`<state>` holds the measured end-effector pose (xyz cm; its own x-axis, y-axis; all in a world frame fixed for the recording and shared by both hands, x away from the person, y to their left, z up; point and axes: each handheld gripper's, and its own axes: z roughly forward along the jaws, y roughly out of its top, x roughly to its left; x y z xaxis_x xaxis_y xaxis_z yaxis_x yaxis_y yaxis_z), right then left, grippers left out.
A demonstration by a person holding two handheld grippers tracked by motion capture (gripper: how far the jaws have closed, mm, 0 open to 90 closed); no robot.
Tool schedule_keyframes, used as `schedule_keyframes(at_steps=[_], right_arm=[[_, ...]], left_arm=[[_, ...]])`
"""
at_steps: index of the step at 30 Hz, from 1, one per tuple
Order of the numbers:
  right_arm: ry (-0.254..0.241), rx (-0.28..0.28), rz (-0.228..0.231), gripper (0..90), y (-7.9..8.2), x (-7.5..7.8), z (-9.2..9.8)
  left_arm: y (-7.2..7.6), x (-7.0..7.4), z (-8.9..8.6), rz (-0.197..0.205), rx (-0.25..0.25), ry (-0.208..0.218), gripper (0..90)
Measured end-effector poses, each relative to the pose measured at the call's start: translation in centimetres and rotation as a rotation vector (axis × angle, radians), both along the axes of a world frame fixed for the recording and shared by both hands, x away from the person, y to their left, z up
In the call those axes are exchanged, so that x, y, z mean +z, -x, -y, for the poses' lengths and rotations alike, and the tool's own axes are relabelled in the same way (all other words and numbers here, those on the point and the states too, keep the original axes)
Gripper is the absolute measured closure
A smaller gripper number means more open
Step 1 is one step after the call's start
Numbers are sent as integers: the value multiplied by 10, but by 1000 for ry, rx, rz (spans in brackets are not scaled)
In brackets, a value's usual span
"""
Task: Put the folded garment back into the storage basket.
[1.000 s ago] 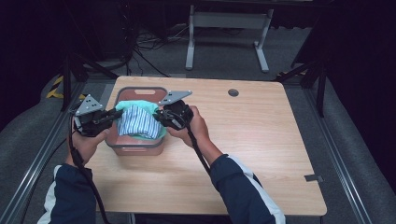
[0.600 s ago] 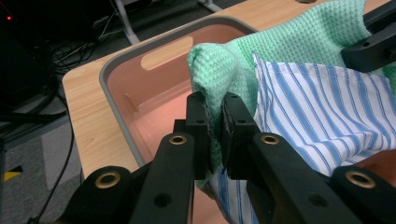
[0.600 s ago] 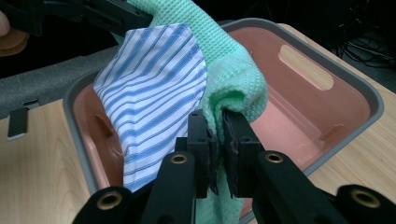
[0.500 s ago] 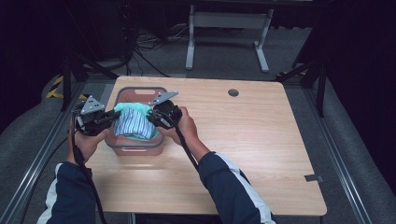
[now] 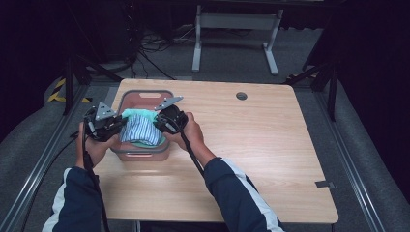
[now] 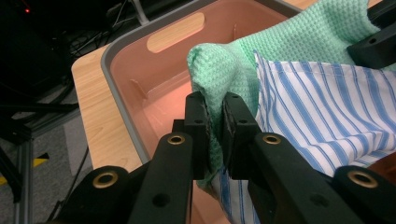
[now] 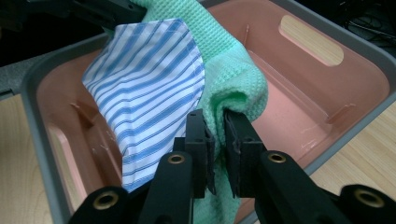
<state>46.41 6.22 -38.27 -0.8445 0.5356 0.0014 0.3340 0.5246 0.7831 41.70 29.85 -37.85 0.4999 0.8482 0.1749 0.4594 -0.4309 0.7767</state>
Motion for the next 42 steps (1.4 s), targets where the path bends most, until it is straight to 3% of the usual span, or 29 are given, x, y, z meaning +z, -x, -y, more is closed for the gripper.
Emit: schedule_keyframes(at_steps=[2,4,9,16,25,31,37,42], right_arm=[[11,-3,3,791,0,-2,-1],[16,-19,11,744,0,-2,-2],[22,-36,18,716,-1,-2,-1],[19,-33,31,654,3,2,1],[35,-27,61,584,10,7,11],[72,-28,84,503,17,11,22],[86,-27,110,454,25,14,40],[114,-35,126,398,32,16,57]], left_arm=[[0,0,0,1,13,-6,798],[-1,-1,-1,2,45,3,692],[-1,1,-1,18,65,-2,574],[5,5,3,29,57,26,536],[14,11,15,45,9,33,490],[28,10,32,46,-40,-15,447],[39,12,44,52,-89,21,425],[50,13,55,61,-117,18,395]])
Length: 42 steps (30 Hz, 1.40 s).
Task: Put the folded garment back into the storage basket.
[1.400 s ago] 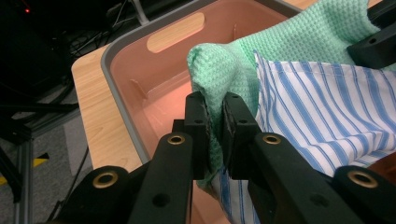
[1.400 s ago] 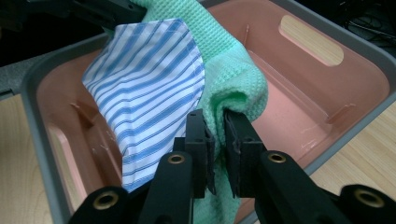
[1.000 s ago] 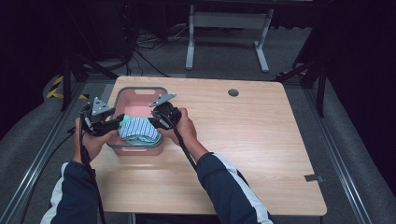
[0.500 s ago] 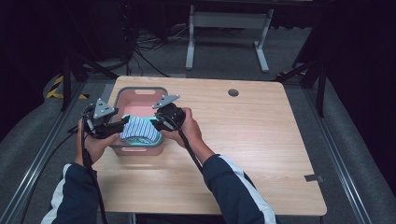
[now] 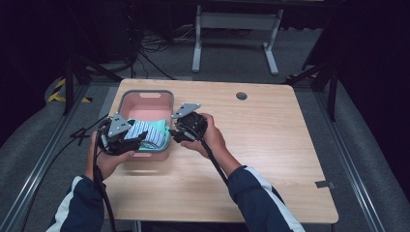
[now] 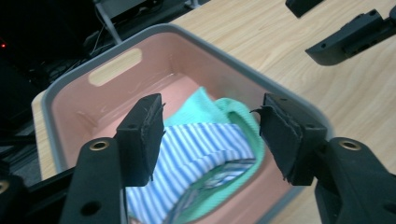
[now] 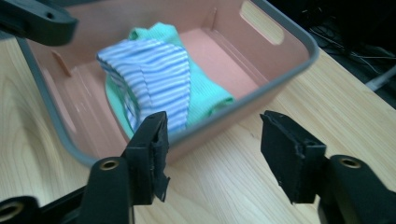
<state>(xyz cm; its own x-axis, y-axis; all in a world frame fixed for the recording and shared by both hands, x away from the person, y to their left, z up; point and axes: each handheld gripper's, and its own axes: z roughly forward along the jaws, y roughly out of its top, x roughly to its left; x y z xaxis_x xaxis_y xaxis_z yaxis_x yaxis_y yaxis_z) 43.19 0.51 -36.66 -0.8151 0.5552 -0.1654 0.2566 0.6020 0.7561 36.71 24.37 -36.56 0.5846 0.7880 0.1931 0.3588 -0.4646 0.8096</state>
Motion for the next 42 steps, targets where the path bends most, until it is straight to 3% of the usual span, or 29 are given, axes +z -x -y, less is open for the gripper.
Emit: schedule_keyframes(at_steps=[4,9,16,24,29,42], right_arm=[[6,-19,7,384,5,0,18],[22,-34,18,375,10,2,37],[47,-54,31,360,19,0,61],[67,-65,29,345,33,-7,91],[78,-79,29,338,38,-10,107],[119,-93,29,310,56,-24,145]], left_arm=[[10,-2,9,1,-33,-21,376],[19,-3,20,0,-66,1,361],[30,-8,36,-8,-129,-15,335],[39,-18,57,-18,-203,-58,296],[44,-26,69,-19,-245,-123,266],[53,-47,82,-50,-300,-187,242]])
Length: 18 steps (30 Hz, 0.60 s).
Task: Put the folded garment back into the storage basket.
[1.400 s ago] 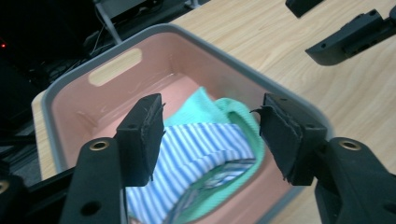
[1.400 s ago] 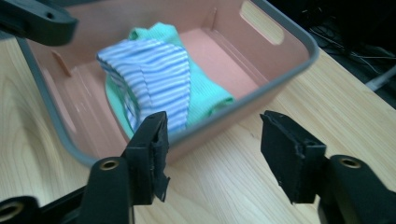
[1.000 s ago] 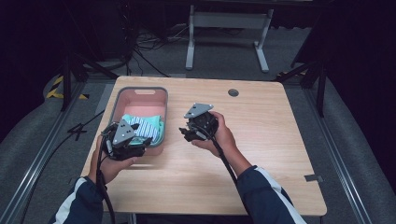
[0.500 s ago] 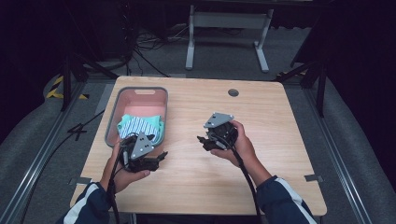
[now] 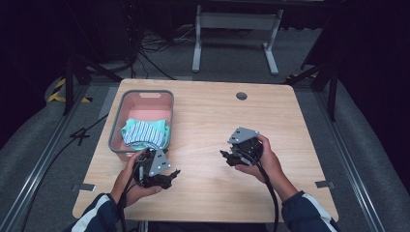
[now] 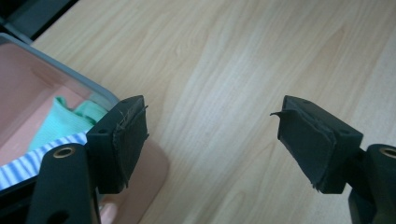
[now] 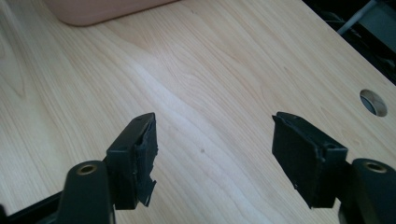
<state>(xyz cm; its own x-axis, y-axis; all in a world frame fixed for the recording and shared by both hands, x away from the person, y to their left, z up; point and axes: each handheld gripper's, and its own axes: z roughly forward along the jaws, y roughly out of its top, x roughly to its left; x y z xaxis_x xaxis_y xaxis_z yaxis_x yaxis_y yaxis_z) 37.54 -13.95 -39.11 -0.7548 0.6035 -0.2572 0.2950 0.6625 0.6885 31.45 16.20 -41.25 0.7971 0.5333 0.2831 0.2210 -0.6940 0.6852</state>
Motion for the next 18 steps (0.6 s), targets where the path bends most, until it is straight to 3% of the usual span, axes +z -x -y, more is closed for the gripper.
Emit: schedule_keyframes(at_steps=[6,14,18], right_arm=[[29,-38,5,285,8,-9,22],[0,-72,1,271,22,-22,55],[1,-79,6,267,31,-32,73]], left_arm=[[2,-13,1,-33,-21,-38,222],[2,-28,-7,-73,-25,-18,219],[0,-38,-13,-98,-23,-40,222]])
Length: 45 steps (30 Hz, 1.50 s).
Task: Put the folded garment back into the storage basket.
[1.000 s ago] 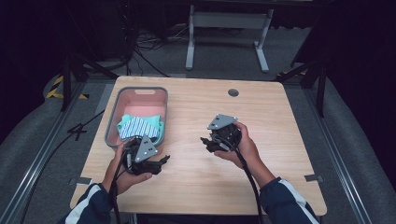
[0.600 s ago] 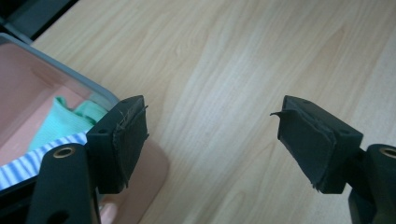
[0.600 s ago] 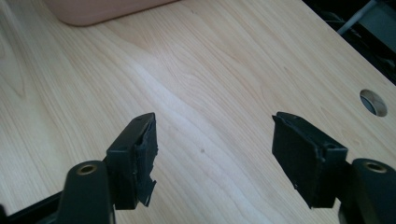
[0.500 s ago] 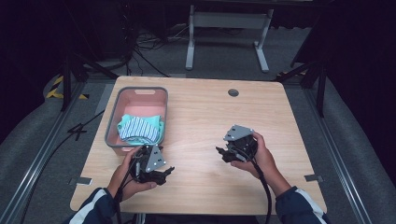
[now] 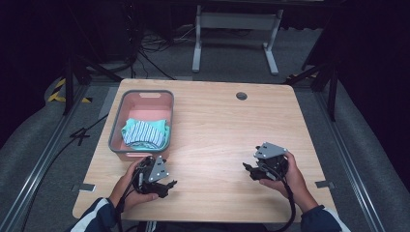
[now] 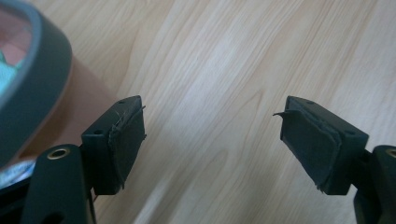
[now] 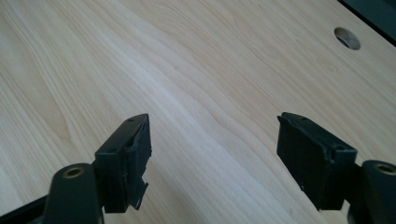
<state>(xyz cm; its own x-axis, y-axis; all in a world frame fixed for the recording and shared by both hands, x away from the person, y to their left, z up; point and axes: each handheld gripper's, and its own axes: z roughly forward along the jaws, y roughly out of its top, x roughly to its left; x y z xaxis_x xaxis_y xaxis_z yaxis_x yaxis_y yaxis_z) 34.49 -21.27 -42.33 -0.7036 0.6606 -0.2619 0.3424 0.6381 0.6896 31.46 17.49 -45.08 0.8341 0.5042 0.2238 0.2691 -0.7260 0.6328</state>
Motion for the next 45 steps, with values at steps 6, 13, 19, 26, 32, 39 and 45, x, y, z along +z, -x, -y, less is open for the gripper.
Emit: schedule_keyframes(at_steps=[6,13,19,26,32,39,45], right_arm=[[-30,-34,-3,263,9,-16,26],[-45,-96,-36,251,17,-32,50],[-86,-133,-60,243,24,-42,72],[-135,-185,-93,237,27,-51,92],[-169,-216,-112,223,30,-59,105],[-220,-219,-129,202,31,-63,112],[-234,-219,-150,196,30,-63,114]], left_arm=[[2,-7,-9,-16,-5,-9,218],[5,-18,-22,-50,-15,-13,202],[5,-22,-35,-81,-3,46,183],[5,-27,-44,-124,31,111,174],[4,-32,-51,-170,78,178,147],[3,-32,-50,-172,79,175,134],[2,-32,-50,-177,86,175,116]])
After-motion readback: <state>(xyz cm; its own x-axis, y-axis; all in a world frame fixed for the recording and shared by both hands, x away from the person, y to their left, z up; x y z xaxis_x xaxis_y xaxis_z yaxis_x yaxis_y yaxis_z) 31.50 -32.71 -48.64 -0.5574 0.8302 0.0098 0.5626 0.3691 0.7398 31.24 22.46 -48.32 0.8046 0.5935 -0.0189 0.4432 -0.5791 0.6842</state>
